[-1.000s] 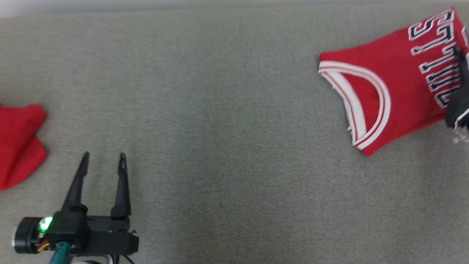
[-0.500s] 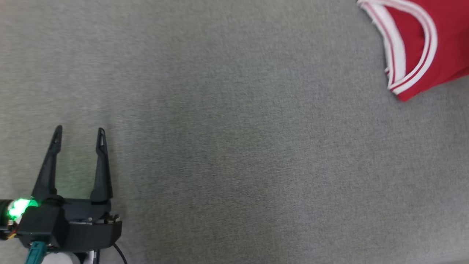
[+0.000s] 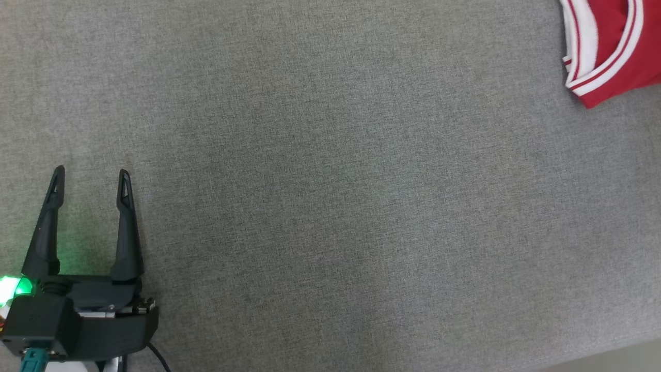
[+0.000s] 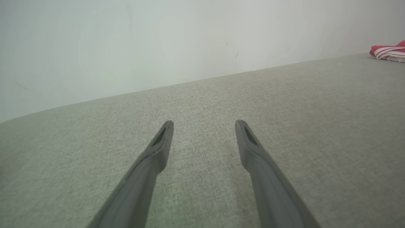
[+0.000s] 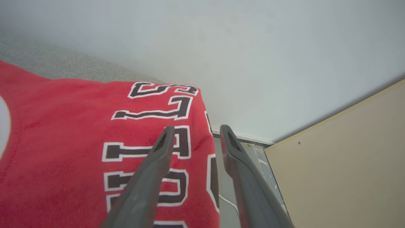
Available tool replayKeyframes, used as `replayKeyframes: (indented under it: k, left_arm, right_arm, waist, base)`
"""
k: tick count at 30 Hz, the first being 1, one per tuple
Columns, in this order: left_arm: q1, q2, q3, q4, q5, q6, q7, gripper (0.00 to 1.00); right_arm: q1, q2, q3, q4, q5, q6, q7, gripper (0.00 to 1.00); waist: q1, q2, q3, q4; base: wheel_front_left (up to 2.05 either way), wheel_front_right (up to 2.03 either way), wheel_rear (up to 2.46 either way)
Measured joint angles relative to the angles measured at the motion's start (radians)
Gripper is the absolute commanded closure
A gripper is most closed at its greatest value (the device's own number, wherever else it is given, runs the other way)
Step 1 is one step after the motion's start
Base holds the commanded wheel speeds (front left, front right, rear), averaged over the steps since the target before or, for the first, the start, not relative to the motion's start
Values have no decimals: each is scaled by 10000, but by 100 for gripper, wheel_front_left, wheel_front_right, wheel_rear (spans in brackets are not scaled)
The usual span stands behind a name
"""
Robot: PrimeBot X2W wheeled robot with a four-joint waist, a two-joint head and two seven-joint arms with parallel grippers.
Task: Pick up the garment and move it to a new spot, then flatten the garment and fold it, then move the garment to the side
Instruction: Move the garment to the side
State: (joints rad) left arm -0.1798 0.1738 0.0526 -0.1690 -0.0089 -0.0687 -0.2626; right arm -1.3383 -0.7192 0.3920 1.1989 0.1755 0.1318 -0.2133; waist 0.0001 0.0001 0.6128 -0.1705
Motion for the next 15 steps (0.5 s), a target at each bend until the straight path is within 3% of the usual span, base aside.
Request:
replayKeyframes:
  k: [15]
  left_arm:
    - [214,-261,92,431,-318,261,0,0]
  right_arm:
    - [94,416,-594,-474,-470,0,-460,0]
  waist:
    - [-1,0,-729,41]
  base:
    - [0,0,0]
